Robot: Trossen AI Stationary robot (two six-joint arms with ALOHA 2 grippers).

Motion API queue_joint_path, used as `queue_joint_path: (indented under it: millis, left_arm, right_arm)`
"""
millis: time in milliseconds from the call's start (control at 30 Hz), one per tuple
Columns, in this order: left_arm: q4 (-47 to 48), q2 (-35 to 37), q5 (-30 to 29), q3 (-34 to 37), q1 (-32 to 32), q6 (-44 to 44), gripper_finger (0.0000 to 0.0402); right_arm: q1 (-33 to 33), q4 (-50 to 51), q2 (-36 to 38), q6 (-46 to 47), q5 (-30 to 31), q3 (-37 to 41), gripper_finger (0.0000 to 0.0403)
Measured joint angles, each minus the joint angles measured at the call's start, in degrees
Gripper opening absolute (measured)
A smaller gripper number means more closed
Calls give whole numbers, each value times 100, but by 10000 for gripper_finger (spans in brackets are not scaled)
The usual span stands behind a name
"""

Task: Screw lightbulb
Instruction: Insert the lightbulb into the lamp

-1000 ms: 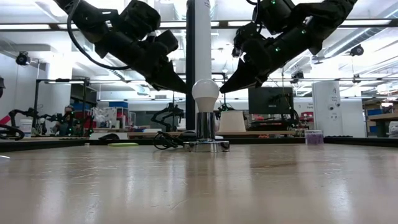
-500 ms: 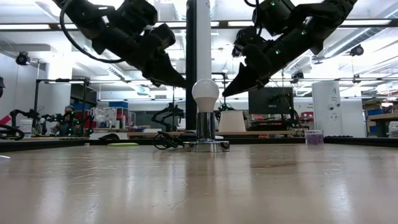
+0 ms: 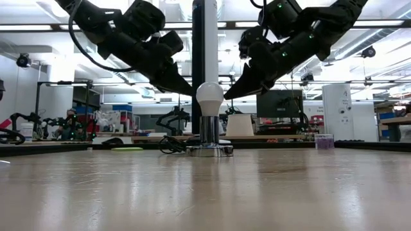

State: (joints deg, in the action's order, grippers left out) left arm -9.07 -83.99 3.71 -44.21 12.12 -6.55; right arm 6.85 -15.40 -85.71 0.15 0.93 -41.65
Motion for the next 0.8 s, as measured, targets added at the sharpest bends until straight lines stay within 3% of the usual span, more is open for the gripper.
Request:
queue_joint_path:
  millis: [300,500,800]
  left_arm:
    - [366,127,13,0,-9,90,0]
    - [210,126,325,-2,-9,84,0]
    - [152,63,88,-2,-7,83,0]
  right_arm:
    - [15,337,10,-1,82,-9,0]
    - [32,291,15,-28,308,-9,0]
    - [27,97,17,-156,8,-37,0]
